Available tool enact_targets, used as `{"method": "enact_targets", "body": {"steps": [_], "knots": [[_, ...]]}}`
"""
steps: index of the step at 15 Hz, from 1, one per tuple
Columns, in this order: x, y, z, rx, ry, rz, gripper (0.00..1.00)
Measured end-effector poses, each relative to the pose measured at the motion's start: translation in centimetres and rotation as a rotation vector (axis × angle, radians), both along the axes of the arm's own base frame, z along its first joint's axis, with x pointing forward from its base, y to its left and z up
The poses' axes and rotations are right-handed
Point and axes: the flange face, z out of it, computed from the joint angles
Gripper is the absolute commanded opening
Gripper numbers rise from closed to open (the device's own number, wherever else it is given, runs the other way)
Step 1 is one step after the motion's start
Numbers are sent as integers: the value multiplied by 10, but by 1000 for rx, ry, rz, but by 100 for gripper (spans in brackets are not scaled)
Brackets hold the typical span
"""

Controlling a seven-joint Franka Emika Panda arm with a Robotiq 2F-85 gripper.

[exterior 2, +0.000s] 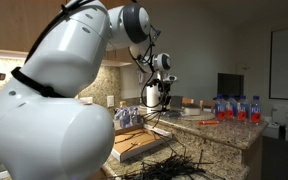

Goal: Remove some zip-ties from the box and place them on the counter

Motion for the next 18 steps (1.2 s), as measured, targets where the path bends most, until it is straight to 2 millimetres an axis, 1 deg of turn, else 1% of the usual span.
{"method": "enact_targets", "body": {"steps": [2,4,7,10,12,14,15,16,17,18], "knots": [[-15,-24,11,2,7,-52,6],[-32,-47,18,4,21,-99,6],[-63,-79,17,9,59,-152,6],[-96,-102,-1,14,125,-189,6],[-117,-112,-17,12,168,-210,6],[-133,-119,-32,-7,176,-238,6],[-139,-122,-38,-22,163,-250,12],[-144,-126,-45,-42,145,-262,14],[-149,-130,-51,-60,126,-274,9],[-152,-134,-58,-78,105,-286,6]]}}
